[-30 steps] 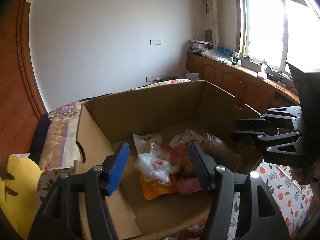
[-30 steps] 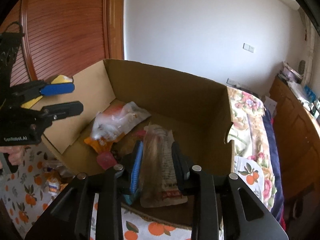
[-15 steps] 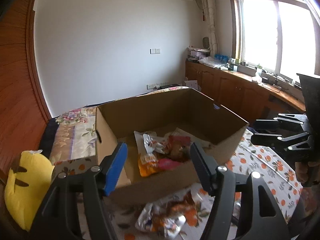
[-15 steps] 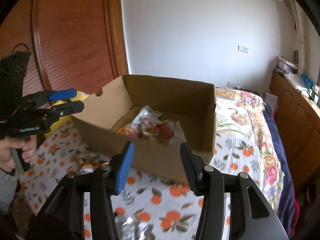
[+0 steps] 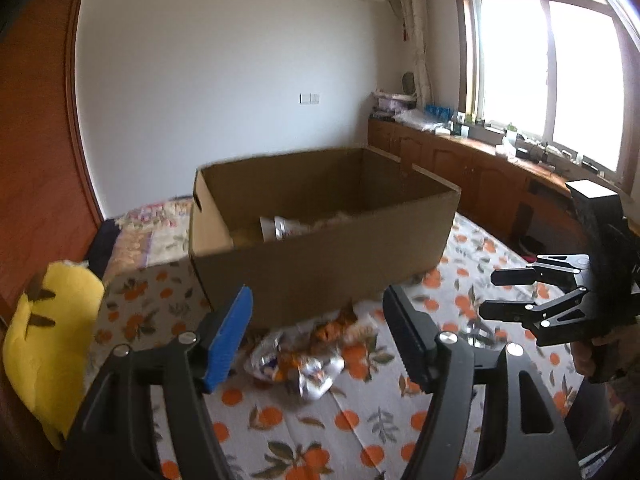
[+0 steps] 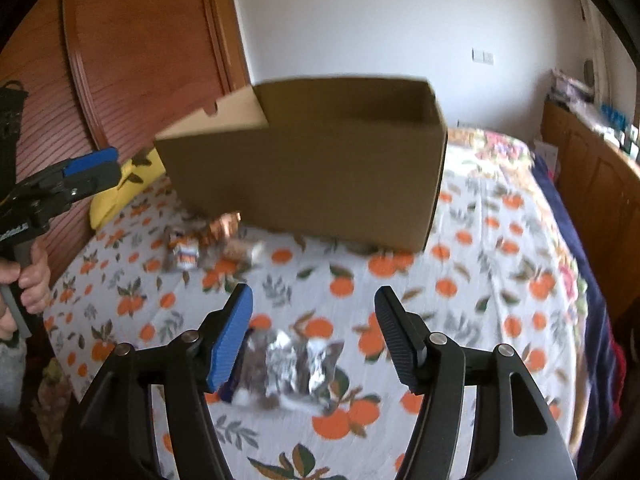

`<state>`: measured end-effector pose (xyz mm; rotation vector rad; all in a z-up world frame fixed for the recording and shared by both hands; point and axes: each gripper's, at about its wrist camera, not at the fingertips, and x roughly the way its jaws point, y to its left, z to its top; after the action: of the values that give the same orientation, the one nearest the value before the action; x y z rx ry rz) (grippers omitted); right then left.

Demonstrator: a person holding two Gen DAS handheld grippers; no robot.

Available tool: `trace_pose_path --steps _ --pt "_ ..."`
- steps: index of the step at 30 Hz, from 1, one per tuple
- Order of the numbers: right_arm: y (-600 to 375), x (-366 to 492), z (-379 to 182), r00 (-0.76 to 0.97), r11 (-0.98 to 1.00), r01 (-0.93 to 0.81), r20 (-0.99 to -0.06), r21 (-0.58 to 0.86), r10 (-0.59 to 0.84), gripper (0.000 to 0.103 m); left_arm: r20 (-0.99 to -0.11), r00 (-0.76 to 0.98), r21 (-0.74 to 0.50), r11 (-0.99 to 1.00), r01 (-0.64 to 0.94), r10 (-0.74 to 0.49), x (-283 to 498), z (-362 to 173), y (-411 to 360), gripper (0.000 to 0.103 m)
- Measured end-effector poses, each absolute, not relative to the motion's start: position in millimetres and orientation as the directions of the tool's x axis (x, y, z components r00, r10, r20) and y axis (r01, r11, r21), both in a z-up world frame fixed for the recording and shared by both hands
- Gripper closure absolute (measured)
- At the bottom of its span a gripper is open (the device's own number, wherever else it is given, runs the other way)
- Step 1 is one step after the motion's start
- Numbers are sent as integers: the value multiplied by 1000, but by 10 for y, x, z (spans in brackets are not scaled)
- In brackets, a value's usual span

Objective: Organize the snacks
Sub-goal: 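Withdraw both tools from the box back toward the remaining snacks, then grasp the foil packet with the right tool while the left tool grasps the white-orange card packet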

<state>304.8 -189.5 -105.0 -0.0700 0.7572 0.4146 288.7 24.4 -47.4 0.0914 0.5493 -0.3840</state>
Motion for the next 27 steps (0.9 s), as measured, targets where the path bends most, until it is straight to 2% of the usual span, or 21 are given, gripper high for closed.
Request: trace_pose_path --steps 10,19,27 --pt "-1900 3047 -1423 586 914 -391 -737 107 337 38 -643 708 -93 947 308 -293 2997 -947 275 34" --pt "-1870 3077 -1533 541 894 -428 -756 130 369 34 -715 647 -154 962 225 -266 3163 -1255 354 34" --pt "-1694 3021 -1578 553 891 -453 -773 33 310 32 -740 627 -184 970 158 -243 3305 -1358 358 34"
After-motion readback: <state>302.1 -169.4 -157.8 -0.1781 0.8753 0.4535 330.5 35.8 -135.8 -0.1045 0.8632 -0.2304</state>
